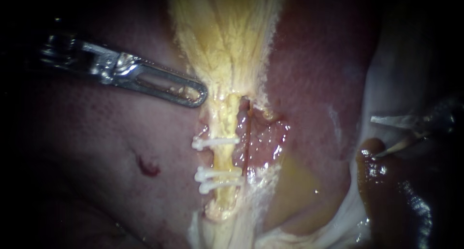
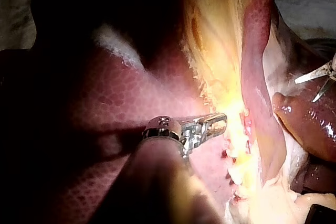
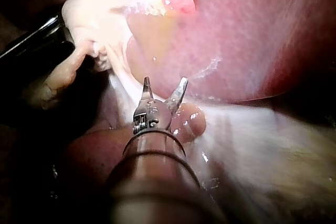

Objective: Go to the cutting position left tube

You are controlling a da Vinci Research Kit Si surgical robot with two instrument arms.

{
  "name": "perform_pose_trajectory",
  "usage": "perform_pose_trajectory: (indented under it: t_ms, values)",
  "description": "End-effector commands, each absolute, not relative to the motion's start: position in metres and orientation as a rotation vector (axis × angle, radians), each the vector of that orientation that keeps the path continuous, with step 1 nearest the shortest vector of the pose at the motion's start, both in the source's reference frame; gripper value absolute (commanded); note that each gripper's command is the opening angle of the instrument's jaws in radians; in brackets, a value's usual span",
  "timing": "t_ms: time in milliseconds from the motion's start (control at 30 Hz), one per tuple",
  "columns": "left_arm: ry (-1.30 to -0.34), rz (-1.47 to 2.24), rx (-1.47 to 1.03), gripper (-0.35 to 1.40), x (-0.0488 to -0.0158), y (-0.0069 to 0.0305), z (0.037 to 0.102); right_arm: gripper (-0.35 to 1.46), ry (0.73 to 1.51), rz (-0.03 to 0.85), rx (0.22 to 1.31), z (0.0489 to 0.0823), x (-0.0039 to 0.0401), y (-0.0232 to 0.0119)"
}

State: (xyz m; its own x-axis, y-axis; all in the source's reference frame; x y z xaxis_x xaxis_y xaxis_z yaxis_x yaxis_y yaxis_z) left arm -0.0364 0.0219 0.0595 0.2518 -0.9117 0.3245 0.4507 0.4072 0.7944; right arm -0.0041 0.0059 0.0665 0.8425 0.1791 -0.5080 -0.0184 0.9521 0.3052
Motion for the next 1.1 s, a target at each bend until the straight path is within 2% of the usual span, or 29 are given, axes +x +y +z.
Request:
perform_pose_trajectory:
  t_ms: [33, 167, 600, 1100]
  values:
    - [-0.88, -1.014, 0.633, -0.35, -0.0362, 0.0219, 0.0594, 1.44, 0.561, 0.106, 0.296, 0.0665, -0.0041, 0.0059]
    - [-0.88, -1.011, 0.638, -0.35, -0.0355, 0.0219, 0.0591, 1.44, 0.561, 0.106, 0.296, 0.0665, -0.0041, 0.0059]
    - [-0.899, -1.046, 0.617, -0.35, -0.0297, 0.024, 0.0539, 1.44, 0.563, 0.105, 0.305, 0.0664, -0.004, 0.0059]
    - [-0.901, -1.051, 0.615, -0.35, -0.0297, 0.0236, 0.0531, 1.44, 0.563, 0.105, 0.305, 0.0664, -0.0039, 0.0059]
